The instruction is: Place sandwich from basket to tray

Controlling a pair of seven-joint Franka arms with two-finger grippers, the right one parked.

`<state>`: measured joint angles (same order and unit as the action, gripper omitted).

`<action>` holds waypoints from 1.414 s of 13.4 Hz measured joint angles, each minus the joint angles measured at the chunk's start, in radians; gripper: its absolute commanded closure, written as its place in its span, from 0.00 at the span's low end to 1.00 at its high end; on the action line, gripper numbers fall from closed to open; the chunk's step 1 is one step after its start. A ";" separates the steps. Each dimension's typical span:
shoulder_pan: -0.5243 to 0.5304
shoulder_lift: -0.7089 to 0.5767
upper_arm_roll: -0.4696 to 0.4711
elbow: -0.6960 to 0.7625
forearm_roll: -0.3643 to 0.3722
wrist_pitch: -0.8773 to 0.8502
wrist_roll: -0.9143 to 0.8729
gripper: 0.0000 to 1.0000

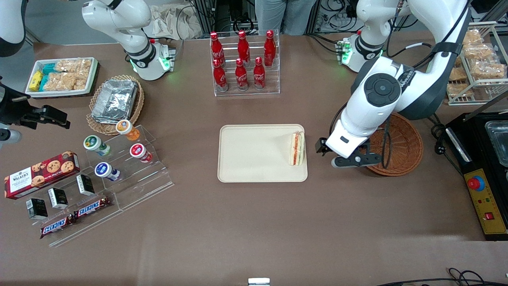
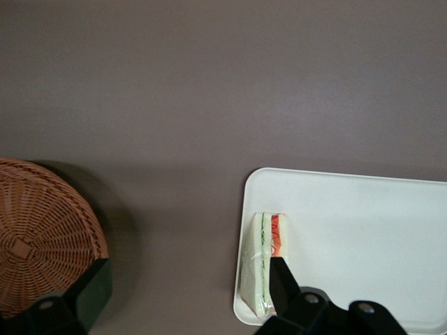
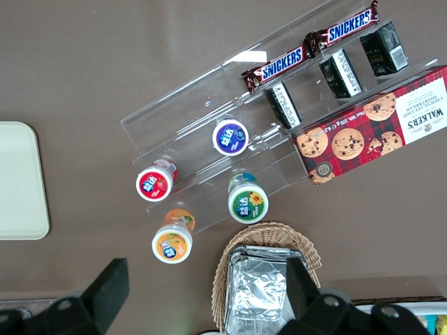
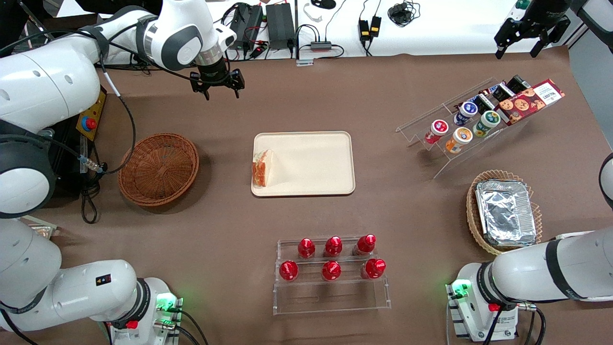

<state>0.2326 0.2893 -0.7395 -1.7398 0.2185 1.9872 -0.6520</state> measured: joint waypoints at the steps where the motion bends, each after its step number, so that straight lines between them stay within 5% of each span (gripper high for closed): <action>1: 0.007 -0.008 0.001 0.000 0.000 -0.009 0.000 0.00; 4: 0.016 -0.037 0.040 0.003 -0.031 -0.027 0.014 0.00; 11: -0.205 -0.197 0.495 0.020 -0.233 -0.167 0.318 0.00; 19: -0.214 -0.413 0.585 0.007 -0.253 -0.348 0.358 0.00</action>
<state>0.0188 -0.1241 -0.1541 -1.7325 -0.0341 1.6394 -0.2938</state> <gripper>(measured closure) 0.000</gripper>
